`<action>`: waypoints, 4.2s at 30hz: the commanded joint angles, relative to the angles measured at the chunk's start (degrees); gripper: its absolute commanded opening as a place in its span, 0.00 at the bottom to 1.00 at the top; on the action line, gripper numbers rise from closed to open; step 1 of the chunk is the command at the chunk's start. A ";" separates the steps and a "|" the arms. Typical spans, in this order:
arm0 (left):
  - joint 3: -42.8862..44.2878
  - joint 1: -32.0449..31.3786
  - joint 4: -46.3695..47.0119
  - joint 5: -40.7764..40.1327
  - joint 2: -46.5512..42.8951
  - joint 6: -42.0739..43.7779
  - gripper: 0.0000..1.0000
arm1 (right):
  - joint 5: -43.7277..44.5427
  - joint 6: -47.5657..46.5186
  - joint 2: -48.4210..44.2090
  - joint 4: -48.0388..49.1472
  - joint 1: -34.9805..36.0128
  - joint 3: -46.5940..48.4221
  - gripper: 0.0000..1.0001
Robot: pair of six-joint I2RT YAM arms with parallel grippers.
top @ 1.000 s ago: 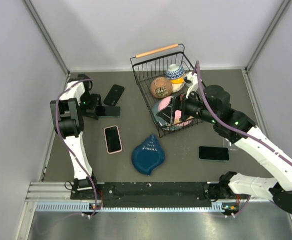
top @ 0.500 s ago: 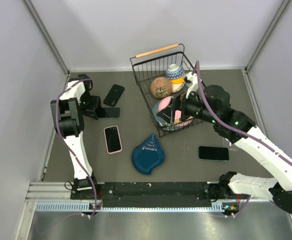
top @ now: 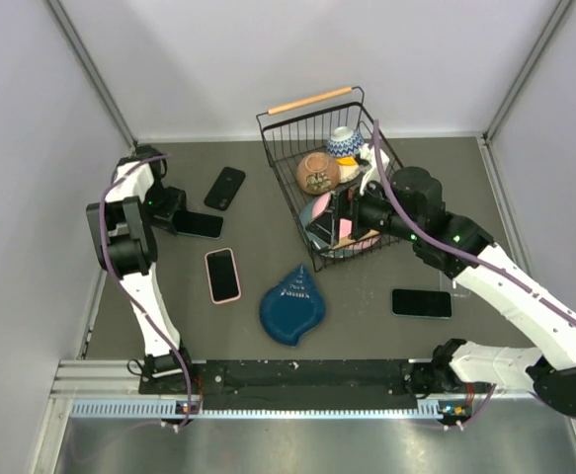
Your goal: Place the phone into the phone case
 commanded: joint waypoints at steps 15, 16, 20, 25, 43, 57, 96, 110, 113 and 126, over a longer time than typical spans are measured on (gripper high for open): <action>-6.85 2.55 11.72 6.12 -11.74 20.54 0.00 | -5.21 -4.19 13.21 2.29 1.97 12.11 0.99; -7.81 2.55 12.86 6.11 -12.87 21.06 0.00 | -5.48 -4.55 15.66 2.65 2.24 12.82 0.99; -10.89 2.64 16.99 10.23 -14.38 24.14 0.00 | -7.76 -5.69 23.49 5.46 2.94 18.51 0.99; -16.33 2.82 23.93 16.04 -17.18 28.27 0.00 | -8.03 -5.78 35.09 5.37 3.56 28.37 0.98; -24.43 3.96 40.46 32.65 -20.88 33.82 0.00 | 2.08 -14.22 71.05 8.18 8.65 55.98 0.93; -27.25 4.66 45.82 39.16 -20.88 35.48 0.00 | 5.25 -19.23 78.35 20.57 8.57 54.40 0.96; -19.60 5.10 36.07 24.31 -31.08 47.86 0.96 | 6.29 -4.91 54.38 18.03 5.49 48.27 0.00; -4.49 -3.16 24.57 20.19 -14.21 65.79 0.99 | 16.23 -4.29 21.51 20.23 3.91 24.18 0.00; -2.90 -5.70 22.54 19.65 -11.13 67.73 0.99 | 18.42 -4.72 15.09 21.89 3.82 17.86 0.00; 1.14 -10.63 18.06 14.63 -1.99 71.69 0.99 | 20.54 -5.25 4.00 25.66 1.45 9.05 0.00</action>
